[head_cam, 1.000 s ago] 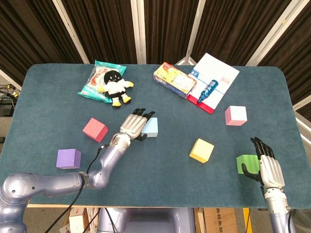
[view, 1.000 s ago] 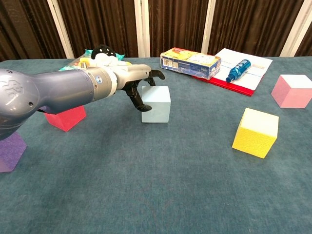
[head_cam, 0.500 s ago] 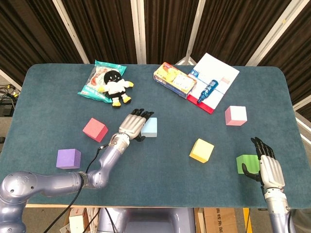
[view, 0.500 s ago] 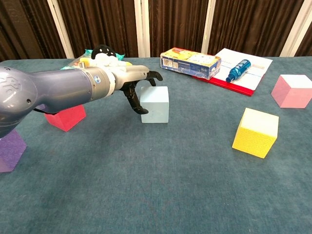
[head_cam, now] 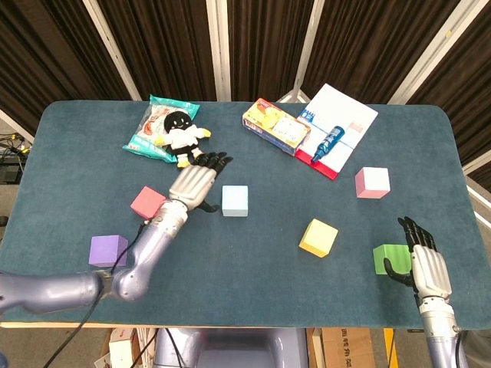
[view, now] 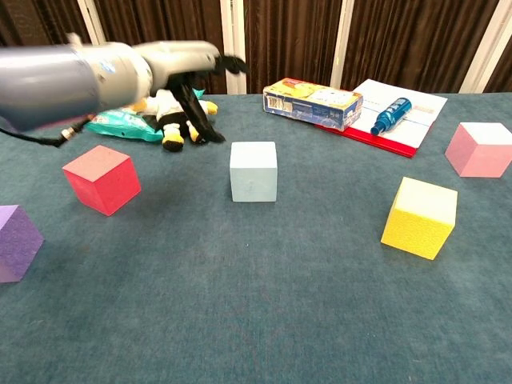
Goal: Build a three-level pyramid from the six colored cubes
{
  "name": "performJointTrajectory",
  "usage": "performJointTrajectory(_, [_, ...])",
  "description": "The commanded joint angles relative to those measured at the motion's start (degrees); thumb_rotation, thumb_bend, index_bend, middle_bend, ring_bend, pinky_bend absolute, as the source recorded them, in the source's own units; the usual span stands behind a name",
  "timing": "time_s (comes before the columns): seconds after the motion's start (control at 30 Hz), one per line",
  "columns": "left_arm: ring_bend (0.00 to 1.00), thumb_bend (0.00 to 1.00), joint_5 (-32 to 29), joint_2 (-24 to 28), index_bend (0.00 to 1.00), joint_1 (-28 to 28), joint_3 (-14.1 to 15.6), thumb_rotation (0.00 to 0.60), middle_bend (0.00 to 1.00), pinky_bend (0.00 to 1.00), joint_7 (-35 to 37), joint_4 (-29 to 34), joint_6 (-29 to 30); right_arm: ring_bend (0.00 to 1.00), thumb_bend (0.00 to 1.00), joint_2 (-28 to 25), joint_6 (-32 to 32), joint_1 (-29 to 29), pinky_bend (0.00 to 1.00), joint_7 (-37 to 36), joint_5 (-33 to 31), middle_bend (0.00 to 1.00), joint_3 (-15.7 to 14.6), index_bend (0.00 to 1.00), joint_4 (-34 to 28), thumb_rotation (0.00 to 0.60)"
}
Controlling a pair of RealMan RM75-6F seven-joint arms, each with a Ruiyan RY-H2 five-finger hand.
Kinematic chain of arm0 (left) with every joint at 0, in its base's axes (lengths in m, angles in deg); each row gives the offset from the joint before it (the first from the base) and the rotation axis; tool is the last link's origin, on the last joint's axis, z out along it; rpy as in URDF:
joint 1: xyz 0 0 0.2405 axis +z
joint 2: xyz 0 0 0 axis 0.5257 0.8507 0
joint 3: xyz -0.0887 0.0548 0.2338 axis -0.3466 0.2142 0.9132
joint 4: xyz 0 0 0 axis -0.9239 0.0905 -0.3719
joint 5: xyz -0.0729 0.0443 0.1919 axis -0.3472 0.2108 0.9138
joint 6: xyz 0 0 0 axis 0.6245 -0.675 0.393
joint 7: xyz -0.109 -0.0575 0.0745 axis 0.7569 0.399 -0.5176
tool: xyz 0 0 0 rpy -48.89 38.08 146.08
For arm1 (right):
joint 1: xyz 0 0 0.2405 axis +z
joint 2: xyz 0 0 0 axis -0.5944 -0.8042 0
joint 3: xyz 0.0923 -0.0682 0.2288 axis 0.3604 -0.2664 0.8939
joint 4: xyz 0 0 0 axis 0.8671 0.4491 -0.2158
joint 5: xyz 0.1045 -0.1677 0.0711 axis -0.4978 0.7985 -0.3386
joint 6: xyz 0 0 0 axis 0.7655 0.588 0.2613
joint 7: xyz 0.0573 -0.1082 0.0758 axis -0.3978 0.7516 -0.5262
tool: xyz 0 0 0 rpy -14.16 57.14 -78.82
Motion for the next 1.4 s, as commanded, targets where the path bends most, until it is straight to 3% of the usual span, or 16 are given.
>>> performJointTrajectory(0.03, [0.0,0.18,3.0,6.0,0.0,4.1,-0.3,0.6,0.01,0.0,2.7,6.8,3.9,0.0,0.4,0.1,0.0,0.1,0.0,0.4,0.1,0.0,-0.1,0.0,0.1,0.6])
performJointTrajectory(0.27, [0.0,0.12,7.9,15.4,0.0,11.9,2.9,0.6,0.01,0.0,3.6,16.0,11.7,0.0,0.4,0.2,0.4,0.3,0.0,2.0,0.5,0.0,-0.2,0.0,-0.2,0.6])
performJointTrajectory(0.53, [0.0,0.08,13.7,22.4,0.0,21.1,8.0,0.6,0.0,0.0,5.3,22.3,19.8,0.0,0.38,0.4,1.0,1.3,0.0,5.4,1.4,0.0,0.2,0.0,-2.7,0.6])
performJointTrajectory(0.67, [0.0,0.08,16.1,24.5,0.0,24.3,9.1,0.6,0.0,0.0,6.7,24.1,22.5,0.0,0.38,1.0,-0.4,2.8,0.0,8.4,1.3,0.0,0.4,0.0,-4.8,0.6])
performJointTrajectory(0.83, [0.0,0.08,18.2,26.5,0.0,26.8,9.1,0.6,0.0,0.0,9.0,25.4,24.3,0.0,0.38,2.8,-3.1,5.5,0.0,13.6,-0.6,0.0,0.7,0.0,-8.0,0.6])
performJointTrajectory(1.03, [0.0,0.08,19.4,27.8,0.0,28.3,8.3,0.6,0.0,0.0,10.9,25.6,24.3,0.0,0.38,6.6,-6.1,9.4,0.0,20.1,-7.5,0.0,2.0,0.0,-10.5,0.6])
performJointTrajectory(1.4, [0.0,0.08,20.6,29.0,0.0,29.7,7.0,0.6,0.01,0.0,13.1,25.6,23.1,0.0,0.38,13.5,-6.3,14.6,0.0,27.3,-18.3,0.0,4.2,0.0,-7.2,0.6])
